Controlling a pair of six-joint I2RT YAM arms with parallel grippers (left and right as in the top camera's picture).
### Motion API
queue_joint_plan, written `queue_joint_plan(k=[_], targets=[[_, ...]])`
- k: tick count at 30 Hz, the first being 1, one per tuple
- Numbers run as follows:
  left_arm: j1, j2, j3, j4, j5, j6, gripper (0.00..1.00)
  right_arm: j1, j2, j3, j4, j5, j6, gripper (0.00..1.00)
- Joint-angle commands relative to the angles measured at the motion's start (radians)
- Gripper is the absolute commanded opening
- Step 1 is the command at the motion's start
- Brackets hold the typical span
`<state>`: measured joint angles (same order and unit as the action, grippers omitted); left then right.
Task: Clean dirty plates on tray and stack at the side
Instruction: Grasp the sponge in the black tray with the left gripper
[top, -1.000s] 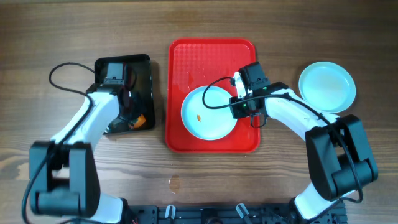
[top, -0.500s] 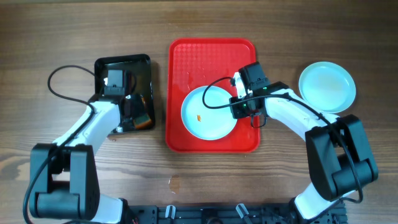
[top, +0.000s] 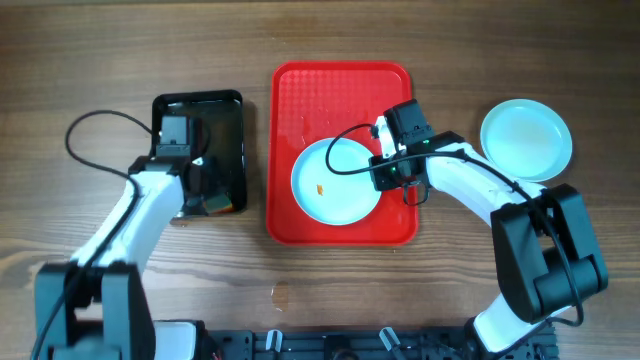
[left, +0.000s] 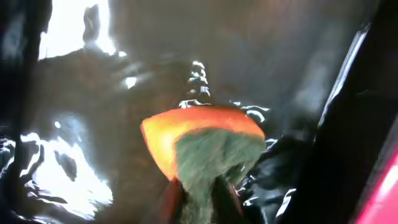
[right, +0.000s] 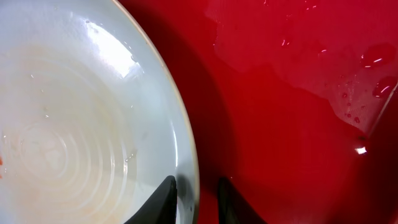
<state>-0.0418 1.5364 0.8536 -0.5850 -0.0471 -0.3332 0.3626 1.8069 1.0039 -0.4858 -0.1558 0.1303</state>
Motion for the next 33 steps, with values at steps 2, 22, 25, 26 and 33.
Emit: queue_joint_plan(k=[2, 22, 25, 26, 33], targets=[[0.005, -0.036, 0.029, -0.003, -0.021, 0.037, 0.37, -0.004, 0.008, -0.009, -0.013, 0.0, 0.011, 0.23], [0.006, 0.049, 0.061, -0.064, -0.003, 0.039, 0.04, -0.004, 0.008, -0.009, -0.01, 0.0, 0.01, 0.24], [0.005, -0.031, 0.09, -0.101, -0.003, 0.039, 0.04, -0.004, 0.008, -0.009, -0.008, 0.0, 0.007, 0.24], [0.005, -0.055, 0.09, -0.099, -0.003, 0.039, 0.04, -0.004, 0.008, -0.009, -0.006, 0.0, 0.007, 0.23], [0.005, -0.053, 0.075, -0.089, -0.007, 0.038, 0.48, -0.004, 0.008, -0.009, -0.002, 0.0, 0.007, 0.24]])
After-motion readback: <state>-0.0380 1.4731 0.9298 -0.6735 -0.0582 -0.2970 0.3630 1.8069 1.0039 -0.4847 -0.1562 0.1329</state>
